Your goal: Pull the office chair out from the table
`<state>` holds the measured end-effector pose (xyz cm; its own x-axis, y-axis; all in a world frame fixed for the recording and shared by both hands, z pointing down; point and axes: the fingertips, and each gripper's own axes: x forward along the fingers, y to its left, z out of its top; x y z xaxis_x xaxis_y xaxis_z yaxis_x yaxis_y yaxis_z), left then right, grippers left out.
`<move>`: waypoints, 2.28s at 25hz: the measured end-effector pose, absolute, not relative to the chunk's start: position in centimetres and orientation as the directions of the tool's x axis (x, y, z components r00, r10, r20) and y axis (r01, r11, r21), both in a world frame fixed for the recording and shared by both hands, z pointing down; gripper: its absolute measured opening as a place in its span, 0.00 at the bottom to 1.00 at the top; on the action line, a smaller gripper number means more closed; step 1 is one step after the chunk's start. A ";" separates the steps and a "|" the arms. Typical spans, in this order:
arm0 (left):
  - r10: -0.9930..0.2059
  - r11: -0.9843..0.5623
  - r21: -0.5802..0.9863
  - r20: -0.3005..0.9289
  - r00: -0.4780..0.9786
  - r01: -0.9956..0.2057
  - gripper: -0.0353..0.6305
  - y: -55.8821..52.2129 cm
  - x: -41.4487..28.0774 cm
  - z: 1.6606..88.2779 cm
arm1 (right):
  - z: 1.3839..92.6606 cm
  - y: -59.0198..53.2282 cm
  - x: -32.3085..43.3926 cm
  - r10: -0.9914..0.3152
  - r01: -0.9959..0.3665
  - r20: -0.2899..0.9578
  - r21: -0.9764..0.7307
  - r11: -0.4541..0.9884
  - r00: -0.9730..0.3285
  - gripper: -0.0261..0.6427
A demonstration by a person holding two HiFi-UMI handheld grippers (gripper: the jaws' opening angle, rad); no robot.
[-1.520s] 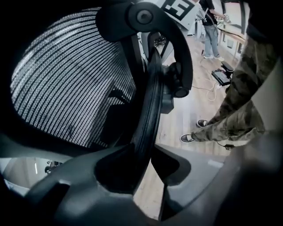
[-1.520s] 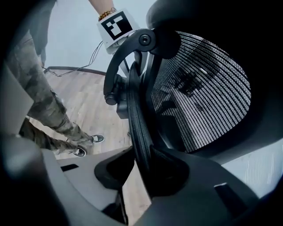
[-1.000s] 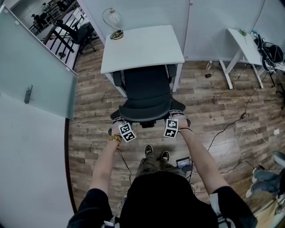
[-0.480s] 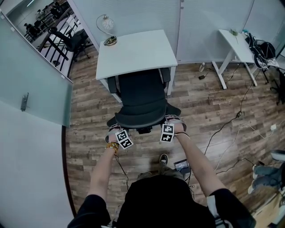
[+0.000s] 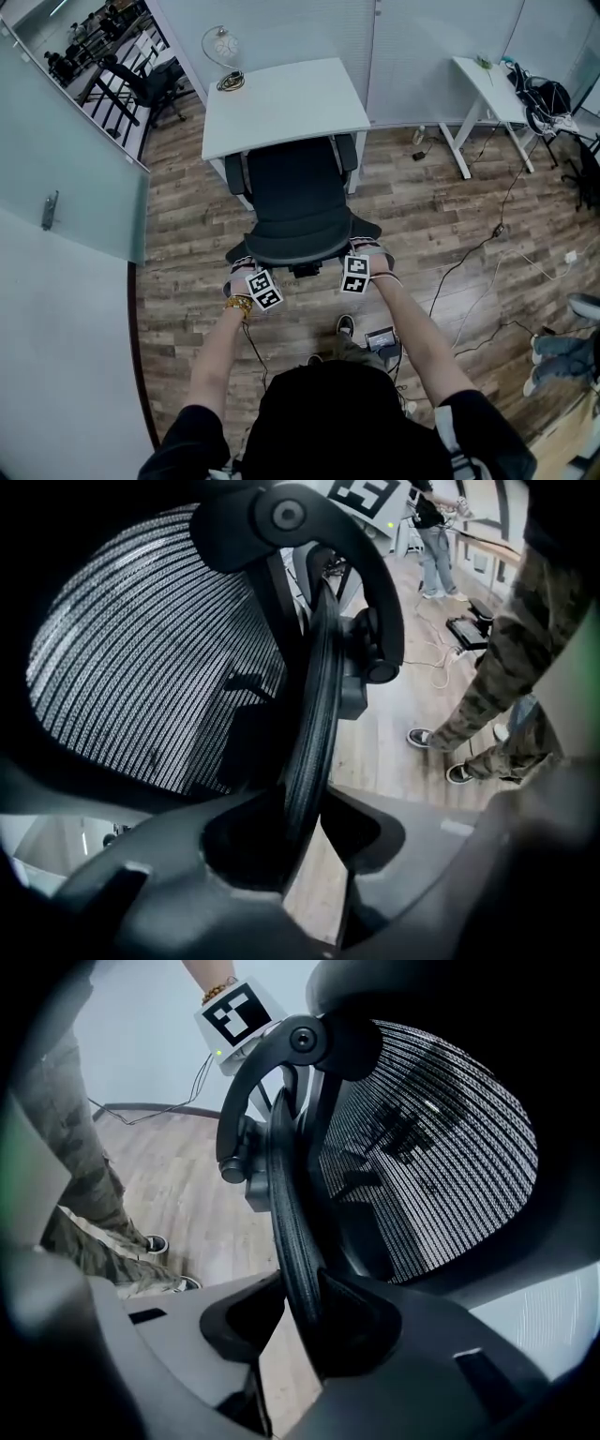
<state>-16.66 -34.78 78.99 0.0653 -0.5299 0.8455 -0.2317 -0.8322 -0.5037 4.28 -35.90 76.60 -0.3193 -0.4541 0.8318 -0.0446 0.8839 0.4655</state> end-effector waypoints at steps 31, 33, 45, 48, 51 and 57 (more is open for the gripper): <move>-0.556 -0.826 -0.538 0.826 0.090 -0.166 0.26 -25.8 -18.3 78.8 | 76.5 -26.1 2.6 -0.475 -0.095 0.834 0.468 0.879 -0.282 0.19; -0.558 -0.826 -0.540 0.825 0.092 -0.163 0.26 -25.4 -18.4 78.8 | 76.6 -25.7 2.6 -0.476 -0.098 0.834 0.469 0.878 -0.280 0.19; -0.579 -0.814 -0.564 0.808 0.110 -0.140 0.25 -22.4 -19.0 78.9 | 76.8 -22.4 1.8 -0.487 -0.115 0.831 0.474 0.873 -0.268 0.19; -0.584 -0.810 -0.570 0.803 0.116 -0.134 0.25 -21.7 -19.0 78.7 | 76.7 -21.7 1.8 -0.486 -0.119 0.833 0.472 0.874 -0.264 0.19; -0.588 -0.808 -0.574 0.800 0.120 -0.132 0.25 -21.0 -19.0 78.7 | 76.6 -21.0 1.8 -0.481 -0.124 0.838 0.465 0.876 -0.256 0.19; -0.588 -0.808 -0.574 0.800 0.120 -0.130 0.25 -20.1 -19.3 78.5 | 76.6 -19.9 1.4 -0.470 -0.126 0.846 0.453 0.883 -0.254 0.19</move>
